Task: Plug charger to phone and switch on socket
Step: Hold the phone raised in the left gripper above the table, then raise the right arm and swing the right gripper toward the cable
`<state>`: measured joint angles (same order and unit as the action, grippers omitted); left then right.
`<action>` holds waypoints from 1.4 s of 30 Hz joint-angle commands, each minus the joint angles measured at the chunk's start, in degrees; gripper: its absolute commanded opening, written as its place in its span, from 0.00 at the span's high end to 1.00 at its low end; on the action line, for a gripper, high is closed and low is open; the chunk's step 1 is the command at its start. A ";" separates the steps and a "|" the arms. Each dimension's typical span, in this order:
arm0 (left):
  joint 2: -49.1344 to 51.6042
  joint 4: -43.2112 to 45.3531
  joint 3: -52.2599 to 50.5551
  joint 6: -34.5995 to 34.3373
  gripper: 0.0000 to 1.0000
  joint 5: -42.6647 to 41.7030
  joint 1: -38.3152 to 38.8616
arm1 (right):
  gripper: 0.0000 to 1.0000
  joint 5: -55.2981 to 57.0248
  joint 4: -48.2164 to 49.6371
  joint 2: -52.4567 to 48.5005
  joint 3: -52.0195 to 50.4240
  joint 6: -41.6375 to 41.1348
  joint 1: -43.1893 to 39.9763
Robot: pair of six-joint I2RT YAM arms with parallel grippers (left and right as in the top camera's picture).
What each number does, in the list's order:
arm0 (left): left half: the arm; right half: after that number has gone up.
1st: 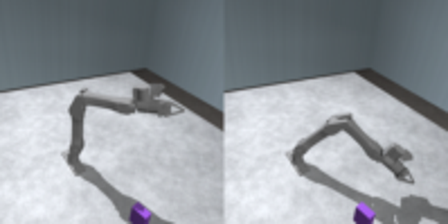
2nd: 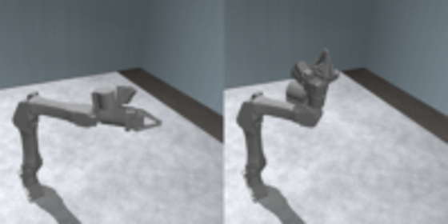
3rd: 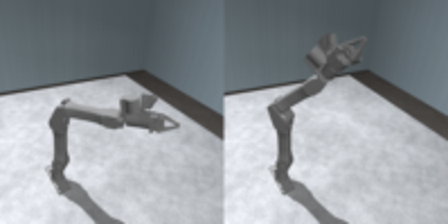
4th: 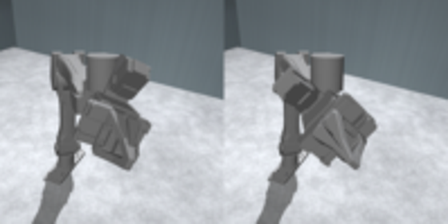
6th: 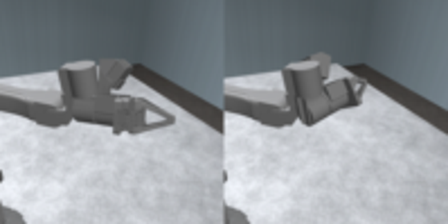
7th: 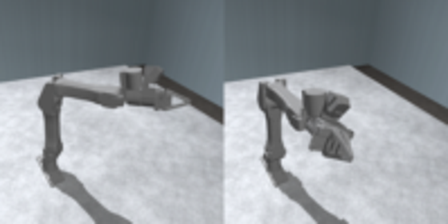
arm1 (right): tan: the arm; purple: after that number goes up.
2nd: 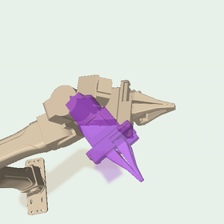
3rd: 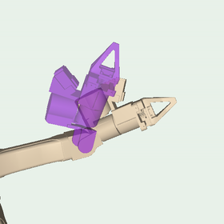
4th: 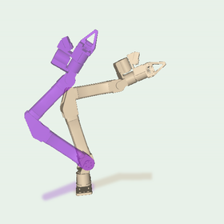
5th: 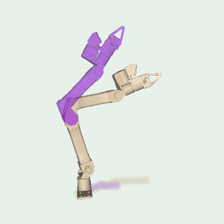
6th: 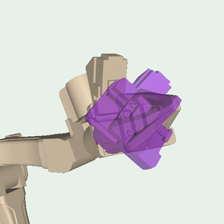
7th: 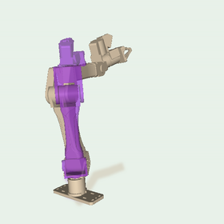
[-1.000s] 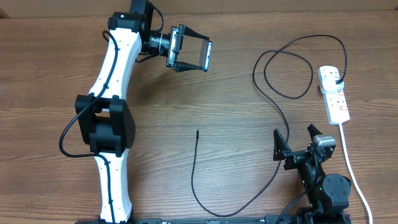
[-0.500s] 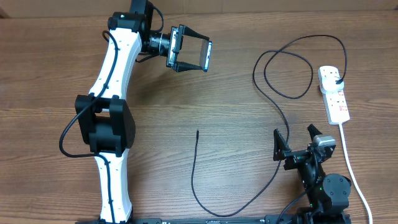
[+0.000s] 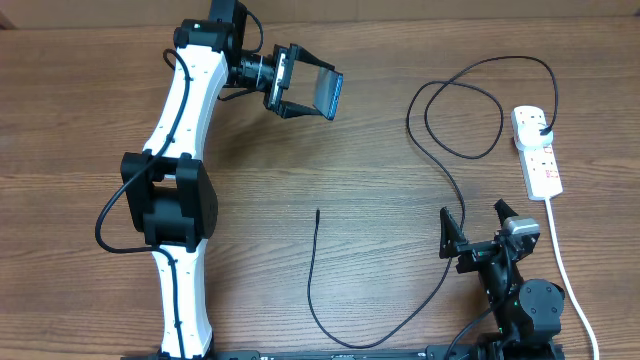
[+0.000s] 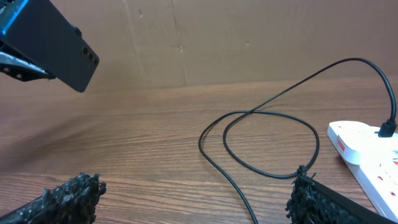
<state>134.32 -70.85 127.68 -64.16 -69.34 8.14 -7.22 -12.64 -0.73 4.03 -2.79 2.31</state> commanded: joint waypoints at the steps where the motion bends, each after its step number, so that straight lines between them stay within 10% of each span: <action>1: 0.02 -0.09 1.79 2.45 0.96 2.23 0.20 | 0.00 0.33 0.35 0.57 -0.28 -0.02 0.26; 42: 0.02 -1.31 1.79 4.42 0.96 2.23 1.68 | 0.00 5.57 3.17 0.57 -0.28 -0.20 0.15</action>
<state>134.32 -72.23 127.68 -60.90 -65.47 9.41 -4.43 -9.98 -0.73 4.03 -2.81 2.28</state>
